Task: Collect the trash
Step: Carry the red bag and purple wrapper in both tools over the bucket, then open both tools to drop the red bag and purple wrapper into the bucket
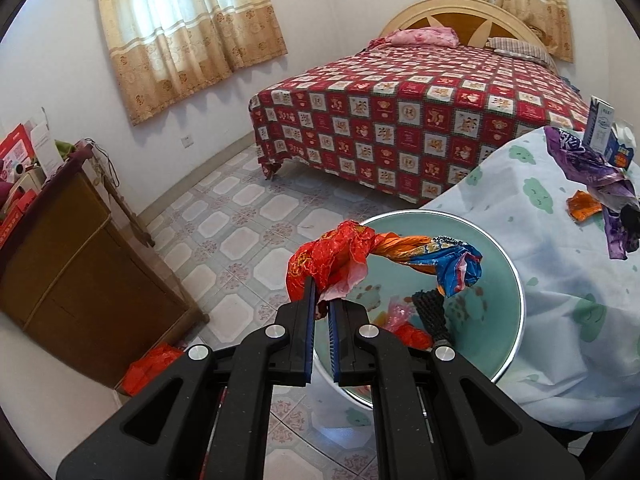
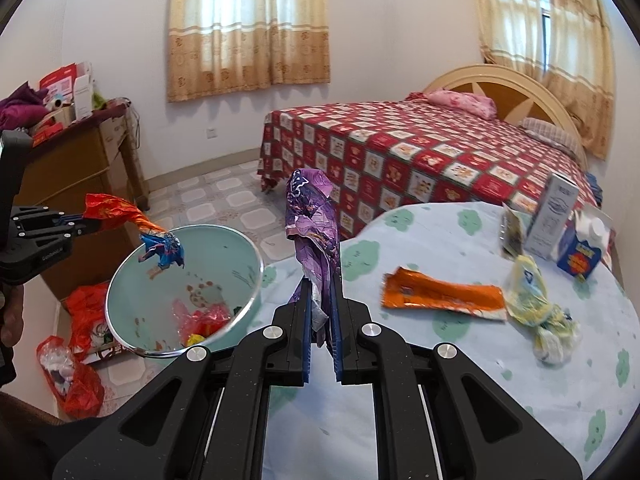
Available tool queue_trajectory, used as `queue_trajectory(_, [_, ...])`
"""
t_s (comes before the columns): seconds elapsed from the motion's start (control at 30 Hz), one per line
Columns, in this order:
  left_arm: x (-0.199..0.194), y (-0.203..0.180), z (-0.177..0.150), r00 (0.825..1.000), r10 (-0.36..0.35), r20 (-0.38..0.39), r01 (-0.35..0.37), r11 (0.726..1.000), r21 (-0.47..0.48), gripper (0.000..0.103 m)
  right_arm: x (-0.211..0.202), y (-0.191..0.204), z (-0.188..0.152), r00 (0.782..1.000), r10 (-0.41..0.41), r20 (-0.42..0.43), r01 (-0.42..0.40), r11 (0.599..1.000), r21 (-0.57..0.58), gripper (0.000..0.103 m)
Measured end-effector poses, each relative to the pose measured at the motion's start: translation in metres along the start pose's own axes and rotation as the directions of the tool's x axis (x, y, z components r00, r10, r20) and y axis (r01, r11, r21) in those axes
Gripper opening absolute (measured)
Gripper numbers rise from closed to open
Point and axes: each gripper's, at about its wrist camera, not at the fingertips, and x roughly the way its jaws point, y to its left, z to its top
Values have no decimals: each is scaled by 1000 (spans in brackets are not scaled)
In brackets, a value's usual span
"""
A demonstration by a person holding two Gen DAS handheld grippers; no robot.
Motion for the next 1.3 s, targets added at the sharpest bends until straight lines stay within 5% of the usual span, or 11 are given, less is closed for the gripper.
queue_trajectory(0.8, [9,15,-9,997,77,-26,-78,997,-14,6,26,43,10,996,88,-23,-89,992,-87,9])
queue_trajectory(1.3, [11,15,-7,999,29,-34,-30,999,-29,12,32,57,10,991,125,-36,-129,985,-118,9])
